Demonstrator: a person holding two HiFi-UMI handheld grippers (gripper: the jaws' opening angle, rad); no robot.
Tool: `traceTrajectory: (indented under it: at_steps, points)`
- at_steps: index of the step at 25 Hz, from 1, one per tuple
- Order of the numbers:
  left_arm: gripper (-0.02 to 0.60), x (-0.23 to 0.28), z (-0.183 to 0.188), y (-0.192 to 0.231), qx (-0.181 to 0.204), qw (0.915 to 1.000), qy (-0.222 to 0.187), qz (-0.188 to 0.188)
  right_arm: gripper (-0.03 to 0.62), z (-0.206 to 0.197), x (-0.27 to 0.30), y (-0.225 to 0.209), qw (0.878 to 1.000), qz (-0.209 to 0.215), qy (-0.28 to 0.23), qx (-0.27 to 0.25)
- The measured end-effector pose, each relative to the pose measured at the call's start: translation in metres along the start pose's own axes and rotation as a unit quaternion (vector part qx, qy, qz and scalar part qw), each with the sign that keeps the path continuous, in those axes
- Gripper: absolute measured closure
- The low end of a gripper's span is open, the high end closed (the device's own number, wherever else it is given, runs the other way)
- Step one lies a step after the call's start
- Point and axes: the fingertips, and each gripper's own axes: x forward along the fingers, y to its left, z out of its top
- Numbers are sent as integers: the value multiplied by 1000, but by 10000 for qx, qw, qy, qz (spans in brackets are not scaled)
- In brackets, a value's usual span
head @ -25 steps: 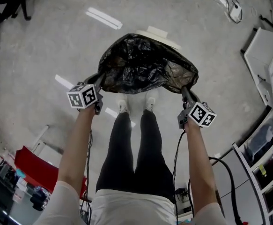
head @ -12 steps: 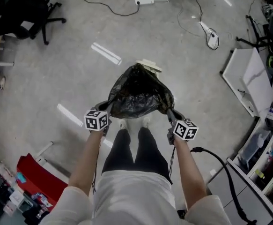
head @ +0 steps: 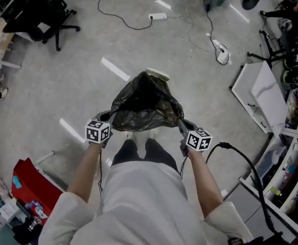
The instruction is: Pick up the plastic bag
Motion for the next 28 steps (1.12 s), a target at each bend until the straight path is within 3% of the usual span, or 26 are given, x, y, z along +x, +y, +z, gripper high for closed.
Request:
traceTrajectory:
  at_steps: [4, 11, 15, 22, 28]
  points:
    - [575, -27, 0, -20, 41, 9998, -164, 58, 592, 7, -29, 16, 9996, 73, -134, -220]
    - [575, -71, 22, -54, -467, 9958, -782, -36, 592, 27, -77, 34, 9978, 96, -648, -111]
    - [574, -102, 40, -70, -563, 9914, -1177, -64, 592, 45, -105, 57, 9946, 306, -982, -139]
    - [575, -144, 57, -89, -256, 9889, -1454, 140, 592, 68, -139, 85, 9883, 514, -1380, -390]
    - [575, -162, 62, -100, -72, 9879, -1541, 157, 592, 74, -149, 89, 9860, 421, -1495, -601]
